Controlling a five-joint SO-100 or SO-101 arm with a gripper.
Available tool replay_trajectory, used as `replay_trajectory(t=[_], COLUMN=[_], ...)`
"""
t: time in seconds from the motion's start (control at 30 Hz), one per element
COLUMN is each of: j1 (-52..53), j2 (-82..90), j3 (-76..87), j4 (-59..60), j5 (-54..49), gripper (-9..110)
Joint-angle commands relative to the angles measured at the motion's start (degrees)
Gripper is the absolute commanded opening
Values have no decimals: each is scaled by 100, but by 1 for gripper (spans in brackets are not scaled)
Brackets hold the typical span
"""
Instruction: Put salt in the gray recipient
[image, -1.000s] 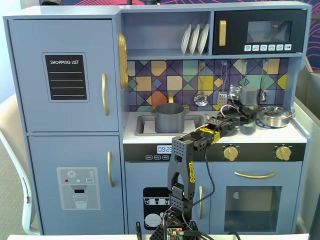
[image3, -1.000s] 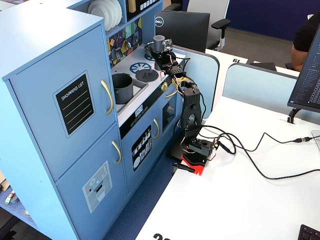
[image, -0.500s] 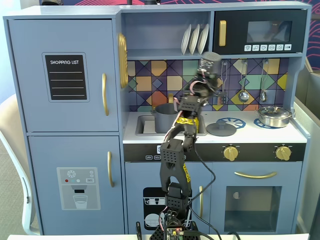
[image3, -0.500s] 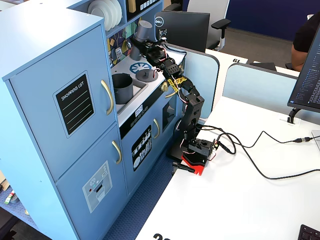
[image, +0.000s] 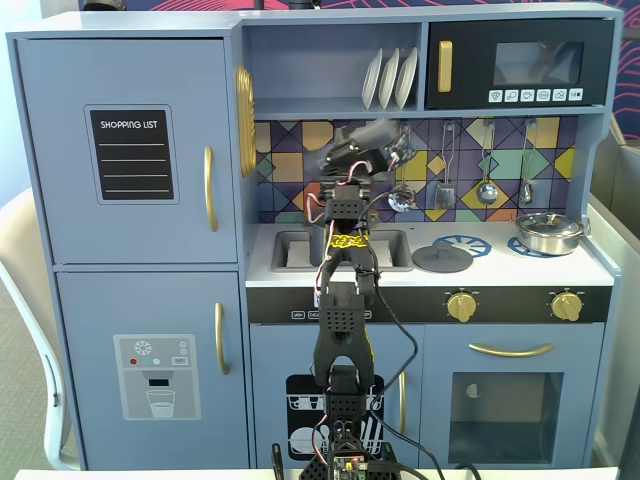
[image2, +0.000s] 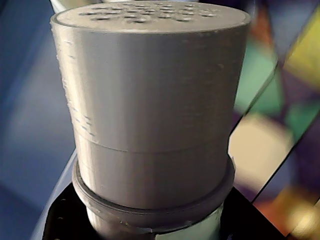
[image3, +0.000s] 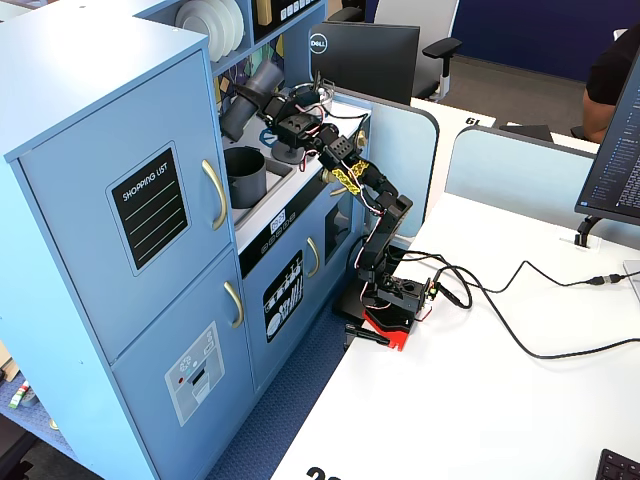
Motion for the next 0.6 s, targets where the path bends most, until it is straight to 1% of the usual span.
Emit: replay_trajectory(t=[0.0,0.07,0.2,0.4,0.57], j1=[-483,-633,-712,-1099,-1248], j2=[439,475,703,1380,1573], j3=[-501,-501,-264,396,554], j4=[185,343,659,853,870], j5=[1327,1925,3604,5106,6126], gripper=[0,0,0,0,0])
